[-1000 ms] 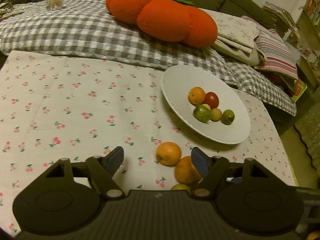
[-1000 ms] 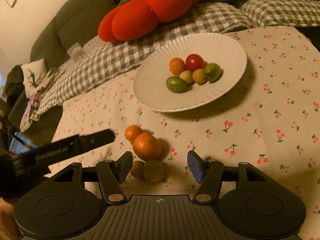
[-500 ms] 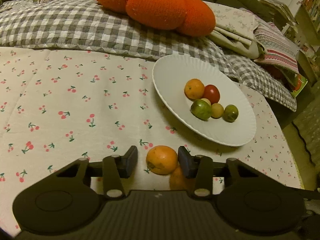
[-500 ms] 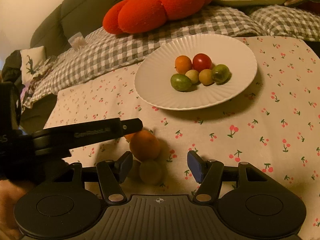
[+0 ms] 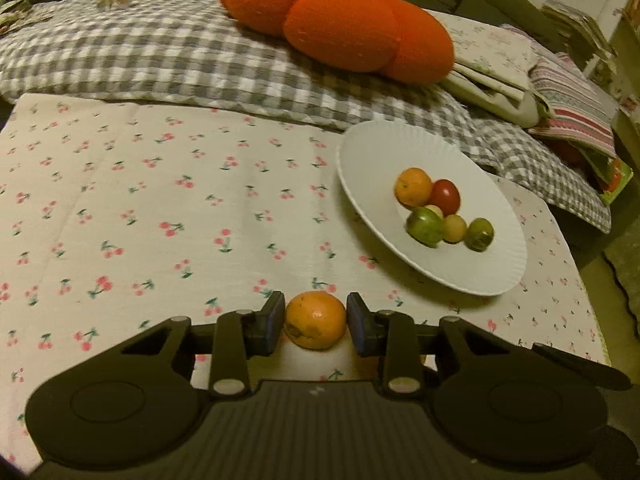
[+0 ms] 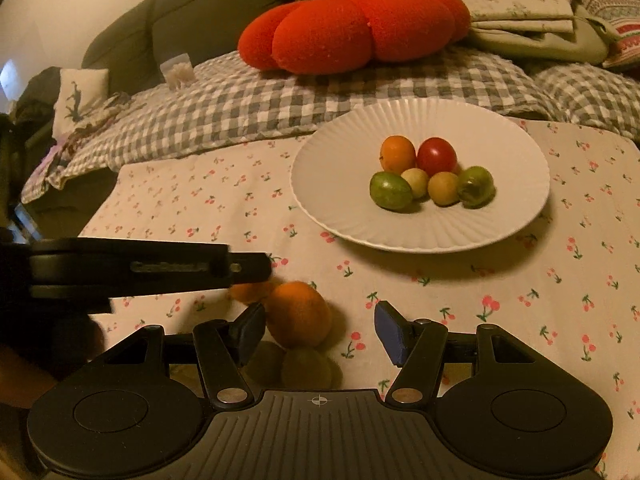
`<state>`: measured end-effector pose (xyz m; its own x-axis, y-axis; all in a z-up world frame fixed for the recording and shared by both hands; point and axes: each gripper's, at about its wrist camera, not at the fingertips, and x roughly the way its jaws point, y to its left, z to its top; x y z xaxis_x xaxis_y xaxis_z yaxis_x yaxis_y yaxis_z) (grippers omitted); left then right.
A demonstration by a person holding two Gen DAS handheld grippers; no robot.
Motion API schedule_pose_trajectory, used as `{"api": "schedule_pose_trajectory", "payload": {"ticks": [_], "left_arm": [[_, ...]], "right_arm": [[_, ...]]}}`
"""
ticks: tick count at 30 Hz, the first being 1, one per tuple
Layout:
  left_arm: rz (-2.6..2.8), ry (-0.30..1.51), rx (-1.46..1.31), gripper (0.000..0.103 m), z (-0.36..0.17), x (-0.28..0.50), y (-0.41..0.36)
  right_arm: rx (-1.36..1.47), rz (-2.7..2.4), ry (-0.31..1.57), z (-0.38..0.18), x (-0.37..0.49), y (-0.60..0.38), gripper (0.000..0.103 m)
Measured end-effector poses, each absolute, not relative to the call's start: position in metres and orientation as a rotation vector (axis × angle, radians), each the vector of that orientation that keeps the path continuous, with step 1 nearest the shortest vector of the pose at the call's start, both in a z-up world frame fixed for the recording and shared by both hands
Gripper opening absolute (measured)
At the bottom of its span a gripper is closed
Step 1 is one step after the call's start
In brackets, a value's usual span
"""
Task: Organize fruits
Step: 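Close right tool on a second mandarin while left tool holds its mandarin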
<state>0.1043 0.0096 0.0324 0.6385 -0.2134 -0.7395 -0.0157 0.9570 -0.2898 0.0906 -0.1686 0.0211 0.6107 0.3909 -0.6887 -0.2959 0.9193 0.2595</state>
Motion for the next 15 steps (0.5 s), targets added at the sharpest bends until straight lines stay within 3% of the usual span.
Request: {"api": "schedule_pose_trajectory", "payload": {"ticks": [8,9,12,15], "left_arm": [[-0.081,0.901,-0.305,0.032,0.03,0.101,0.018],[-0.078,0.899,-0.307,0.032,0.031,0.101,0.018],[-0.068,0.889,-0.299,0.032,0.033,0.099,0.018],[-0.067,0.881,-0.295,0.032,0.035,0.098,0.018]], "right_arm": [[0.094,0.451,0.8,0.016,0.093,-0.159,0.06],[0.095,0.461,0.803,0.015,0.092,-0.158,0.058],[0.08,0.488,0.795,0.014,0.092,-0.154,0.036],[0.062,0.502,0.779,0.018,0.089,-0.151,0.036]]}}
